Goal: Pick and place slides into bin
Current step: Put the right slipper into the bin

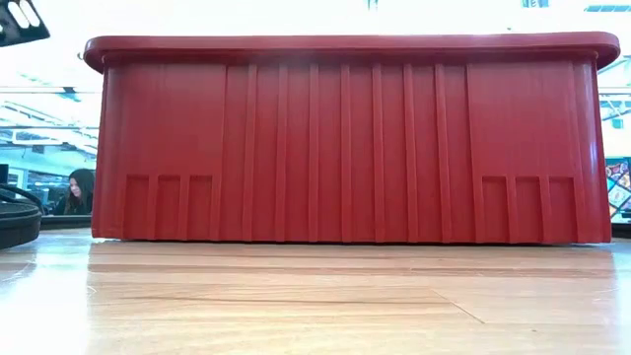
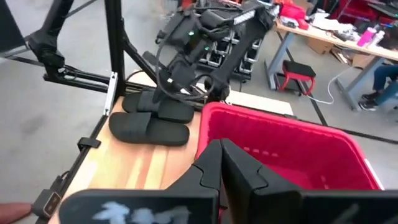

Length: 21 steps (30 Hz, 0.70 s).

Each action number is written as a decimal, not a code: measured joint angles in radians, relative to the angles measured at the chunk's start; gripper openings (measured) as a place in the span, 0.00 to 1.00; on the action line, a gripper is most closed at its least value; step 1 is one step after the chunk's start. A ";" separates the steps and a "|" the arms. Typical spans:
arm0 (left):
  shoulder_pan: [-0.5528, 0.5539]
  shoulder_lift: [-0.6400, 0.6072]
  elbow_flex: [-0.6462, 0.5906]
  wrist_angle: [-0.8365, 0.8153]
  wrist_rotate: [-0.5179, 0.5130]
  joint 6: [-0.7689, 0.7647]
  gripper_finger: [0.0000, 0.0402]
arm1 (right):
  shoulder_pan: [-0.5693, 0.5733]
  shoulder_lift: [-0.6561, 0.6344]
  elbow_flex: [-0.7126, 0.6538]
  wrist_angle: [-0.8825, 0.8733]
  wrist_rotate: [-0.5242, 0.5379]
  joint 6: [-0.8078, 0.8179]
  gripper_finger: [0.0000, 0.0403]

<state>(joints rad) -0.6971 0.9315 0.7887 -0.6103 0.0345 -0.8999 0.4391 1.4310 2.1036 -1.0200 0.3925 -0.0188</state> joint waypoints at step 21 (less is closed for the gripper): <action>-0.099 0.334 -0.003 -0.094 0.019 -0.078 0.75 | 0.001 -0.256 -0.423 0.251 -0.002 0.112 0.00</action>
<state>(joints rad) -0.7960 1.2659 0.7857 -0.7040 0.0532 -0.9777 0.4404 1.1749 1.6805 -0.7693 0.3908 0.0928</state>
